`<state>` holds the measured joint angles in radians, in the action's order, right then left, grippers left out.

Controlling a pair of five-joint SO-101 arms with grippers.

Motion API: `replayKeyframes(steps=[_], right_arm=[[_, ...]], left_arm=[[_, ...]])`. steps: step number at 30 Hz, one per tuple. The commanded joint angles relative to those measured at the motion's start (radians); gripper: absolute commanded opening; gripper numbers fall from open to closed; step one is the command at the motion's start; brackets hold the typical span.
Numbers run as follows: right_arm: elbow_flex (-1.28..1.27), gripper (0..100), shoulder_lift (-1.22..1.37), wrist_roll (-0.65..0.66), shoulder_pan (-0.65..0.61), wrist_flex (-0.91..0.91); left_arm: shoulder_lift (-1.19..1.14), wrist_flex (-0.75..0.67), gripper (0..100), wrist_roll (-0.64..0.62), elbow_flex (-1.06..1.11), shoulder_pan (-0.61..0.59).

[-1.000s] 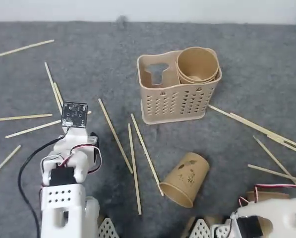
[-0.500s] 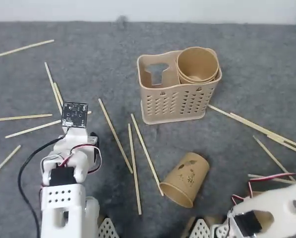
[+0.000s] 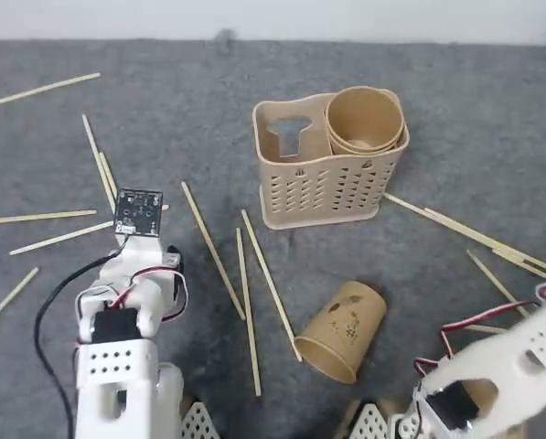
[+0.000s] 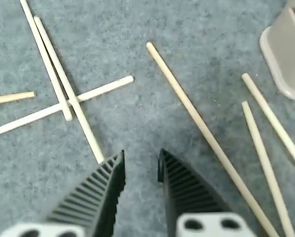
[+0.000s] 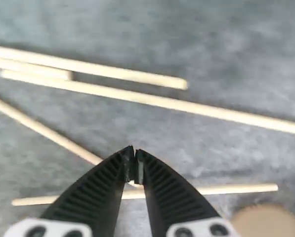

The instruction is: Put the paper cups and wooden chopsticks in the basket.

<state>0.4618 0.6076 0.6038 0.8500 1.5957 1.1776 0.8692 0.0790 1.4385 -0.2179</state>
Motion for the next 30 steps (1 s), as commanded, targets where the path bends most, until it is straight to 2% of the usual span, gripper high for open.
replayKeyframes(steps=[1,3,8,12,16,23,26,30], right_arm=[[0.195,0.8,-0.041,-0.009,-0.021,0.13],[0.305,0.8,-0.061,-0.008,-0.002,0.206],[0.404,0.9,-0.157,0.002,0.13,0.2],[0.402,0.9,-0.202,0.092,0.242,0.202],[0.351,0.9,-0.205,0.175,0.357,0.202],[0.198,0.9,-0.203,0.411,0.51,0.202],[0.14,0.9,-0.202,0.473,0.532,0.197],[0.08,0.9,-0.193,0.486,0.53,0.185]], left_arm=[[0.017,-0.025,10,0.011,-0.005,0.003],[0.017,-0.025,10,0.011,-0.005,0.003],[0.017,-0.026,10,0.011,-0.005,0.003],[0.017,-0.026,10,0.011,-0.005,0.005],[0.017,-0.026,10,0.011,-0.005,0.008],[0.017,-0.026,10,0.011,-0.005,0.011],[0.017,-0.026,10,0.011,-0.005,0.011],[0.017,-0.026,10,0.011,-0.005,0.008]])
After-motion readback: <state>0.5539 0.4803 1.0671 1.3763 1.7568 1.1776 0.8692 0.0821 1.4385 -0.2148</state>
